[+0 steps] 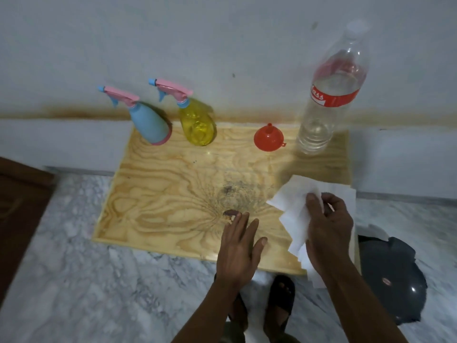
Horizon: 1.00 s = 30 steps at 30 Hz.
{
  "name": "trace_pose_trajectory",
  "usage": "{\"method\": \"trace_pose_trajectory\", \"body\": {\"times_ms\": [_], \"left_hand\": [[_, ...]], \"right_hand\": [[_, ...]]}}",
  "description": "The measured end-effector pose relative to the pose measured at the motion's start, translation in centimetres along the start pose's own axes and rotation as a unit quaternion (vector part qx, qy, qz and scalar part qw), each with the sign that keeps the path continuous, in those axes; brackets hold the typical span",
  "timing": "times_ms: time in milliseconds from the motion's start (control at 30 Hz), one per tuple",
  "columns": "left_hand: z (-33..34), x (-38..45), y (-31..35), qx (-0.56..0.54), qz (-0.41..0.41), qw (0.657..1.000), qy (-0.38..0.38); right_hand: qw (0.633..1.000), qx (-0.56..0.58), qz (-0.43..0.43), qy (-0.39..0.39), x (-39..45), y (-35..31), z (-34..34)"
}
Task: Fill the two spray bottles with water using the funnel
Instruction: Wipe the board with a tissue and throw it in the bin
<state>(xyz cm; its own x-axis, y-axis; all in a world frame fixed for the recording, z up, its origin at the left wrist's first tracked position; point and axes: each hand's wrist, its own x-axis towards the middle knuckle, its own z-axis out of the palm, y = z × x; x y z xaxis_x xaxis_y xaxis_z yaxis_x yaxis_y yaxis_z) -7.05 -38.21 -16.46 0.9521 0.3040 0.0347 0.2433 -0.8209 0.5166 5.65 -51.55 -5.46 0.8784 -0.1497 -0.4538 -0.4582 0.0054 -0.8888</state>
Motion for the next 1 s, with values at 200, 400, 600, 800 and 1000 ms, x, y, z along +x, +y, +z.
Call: {"method": "trace_pose_trajectory", "body": {"times_ms": [200, 400, 600, 800, 1000], "left_hand": [[-6.1, 0.7, -4.1, -0.029, -0.007, 0.995, 0.091], [-12.6, 2.4, -13.6, 0.040, -0.066, 0.989, 0.127], [-16.8, 4.5, -22.0, 0.073, -0.095, 0.991, 0.065], [-16.5, 5.0, -26.8, 0.096, -0.091, 0.991, 0.013], [-15.9, 4.7, -28.2, 0.111, -0.077, 0.991, 0.002]], "right_hand": [[0.996, -0.056, -0.050, -0.046, 0.2, 0.6, 4.8], [0.950, -0.219, -0.216, -0.047, 0.4, 2.1, 11.8], [0.921, -0.290, -0.256, -0.049, 1.5, 5.7, 18.1], [0.839, -0.469, -0.268, -0.066, 1.3, 9.6, 21.9], [0.755, -0.606, -0.245, -0.062, -0.3, 10.4, 26.0]]}}
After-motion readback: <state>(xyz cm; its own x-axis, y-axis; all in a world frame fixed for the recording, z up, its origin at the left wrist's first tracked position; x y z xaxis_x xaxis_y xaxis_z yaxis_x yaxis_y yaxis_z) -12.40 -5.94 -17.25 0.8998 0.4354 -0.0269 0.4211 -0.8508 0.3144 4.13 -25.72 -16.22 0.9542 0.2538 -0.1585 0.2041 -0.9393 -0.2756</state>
